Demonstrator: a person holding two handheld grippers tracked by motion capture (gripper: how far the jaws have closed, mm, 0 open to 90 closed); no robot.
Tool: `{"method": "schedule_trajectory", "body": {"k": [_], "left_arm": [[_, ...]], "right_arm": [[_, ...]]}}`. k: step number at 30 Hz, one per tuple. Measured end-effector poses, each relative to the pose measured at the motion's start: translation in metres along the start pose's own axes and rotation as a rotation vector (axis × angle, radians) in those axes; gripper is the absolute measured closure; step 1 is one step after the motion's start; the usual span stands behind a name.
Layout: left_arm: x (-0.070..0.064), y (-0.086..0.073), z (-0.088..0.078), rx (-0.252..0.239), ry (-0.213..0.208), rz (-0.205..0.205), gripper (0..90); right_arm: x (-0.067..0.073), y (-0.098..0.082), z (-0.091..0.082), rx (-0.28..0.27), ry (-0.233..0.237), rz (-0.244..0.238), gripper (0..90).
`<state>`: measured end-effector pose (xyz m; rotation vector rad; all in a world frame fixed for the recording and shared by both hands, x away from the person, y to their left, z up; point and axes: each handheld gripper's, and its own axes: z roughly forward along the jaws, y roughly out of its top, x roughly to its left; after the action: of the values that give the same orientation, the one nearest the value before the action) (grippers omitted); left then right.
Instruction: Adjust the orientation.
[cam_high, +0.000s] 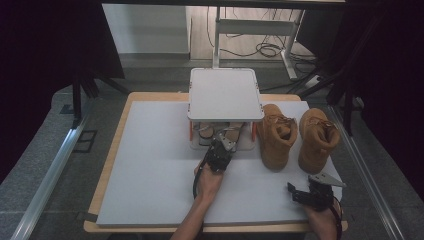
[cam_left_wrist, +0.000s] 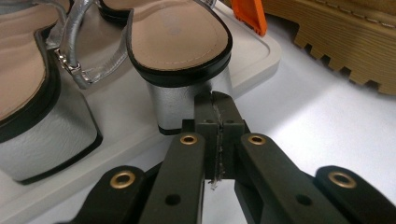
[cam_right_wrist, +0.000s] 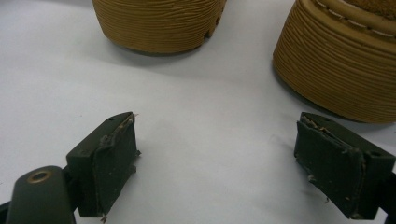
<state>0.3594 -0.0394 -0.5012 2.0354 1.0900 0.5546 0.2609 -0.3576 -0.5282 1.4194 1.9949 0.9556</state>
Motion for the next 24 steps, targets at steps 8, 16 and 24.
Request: {"method": "schedule_trajectory", "body": {"k": [8,16,24], "left_arm": [[0.001,0.005,0.006,0.001,-0.003,-0.008,90.0],[0.001,0.009,0.011,0.009,-0.001,-0.003,90.0],[0.0,0.013,0.015,0.004,-0.008,-0.009,90.0]], "right_arm": [[0.0,0.0,0.0,0.0,0.0,0.0,12.9],[0.0,0.0,0.0,0.0,0.0,0.0,12.9],[0.0,0.0,0.0,0.0,0.0,0.0,12.9]]}}
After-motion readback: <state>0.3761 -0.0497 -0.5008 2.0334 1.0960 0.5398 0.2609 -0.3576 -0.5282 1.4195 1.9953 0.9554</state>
